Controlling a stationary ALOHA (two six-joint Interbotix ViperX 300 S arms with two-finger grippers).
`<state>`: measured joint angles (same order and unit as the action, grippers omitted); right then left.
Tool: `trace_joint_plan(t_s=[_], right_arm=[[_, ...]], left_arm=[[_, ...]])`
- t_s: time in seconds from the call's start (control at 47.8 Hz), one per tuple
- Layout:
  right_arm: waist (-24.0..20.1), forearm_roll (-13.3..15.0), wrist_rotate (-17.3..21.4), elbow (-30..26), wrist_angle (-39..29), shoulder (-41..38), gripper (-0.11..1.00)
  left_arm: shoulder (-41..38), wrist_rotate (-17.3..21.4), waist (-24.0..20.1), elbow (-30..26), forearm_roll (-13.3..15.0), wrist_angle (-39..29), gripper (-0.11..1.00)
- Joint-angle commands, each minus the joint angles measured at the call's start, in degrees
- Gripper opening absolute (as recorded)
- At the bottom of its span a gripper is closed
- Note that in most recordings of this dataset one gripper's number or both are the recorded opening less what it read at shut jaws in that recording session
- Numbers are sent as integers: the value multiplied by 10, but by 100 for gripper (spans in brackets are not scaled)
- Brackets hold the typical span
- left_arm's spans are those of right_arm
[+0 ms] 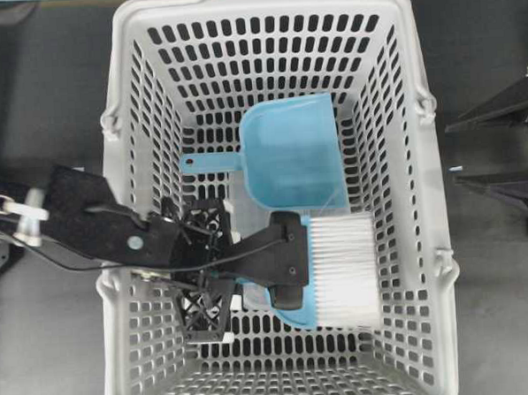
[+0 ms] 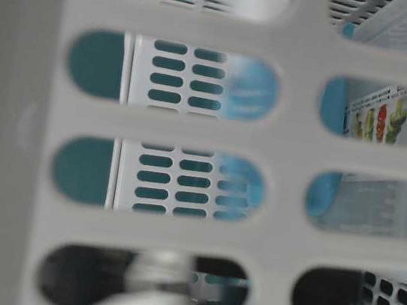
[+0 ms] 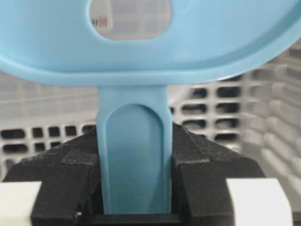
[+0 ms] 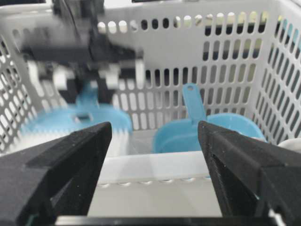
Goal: Pick up the hand brush from the shopping basket with the left arm.
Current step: 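Lift the gripped hand brush upward with the left gripper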
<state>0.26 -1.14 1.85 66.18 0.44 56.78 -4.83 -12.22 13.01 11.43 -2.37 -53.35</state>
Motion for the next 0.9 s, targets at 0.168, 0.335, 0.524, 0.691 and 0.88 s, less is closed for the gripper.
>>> trace_joint_plan(t_s=[0.168, 0.335, 0.524, 0.691, 0.88], right_arm=[[-1, -2, 1, -4, 6, -3, 71], [-1, -2, 1, -4, 6, -2, 71], [-1, -2, 1, -3, 7, -2, 71], [-1, -3, 1, -3, 11, -2, 71], [-1, -4, 2, -3, 11, -2, 71]], left_arm=[[42, 11, -3, -180, -2, -213, 23], [39, 26, -10, -265, -2, -314, 23], [33, 26, -13, -272, -2, -330, 22], [34, 26, -13, -266, -2, -330, 22], [34, 26, -13, -258, -2, -330, 23]])
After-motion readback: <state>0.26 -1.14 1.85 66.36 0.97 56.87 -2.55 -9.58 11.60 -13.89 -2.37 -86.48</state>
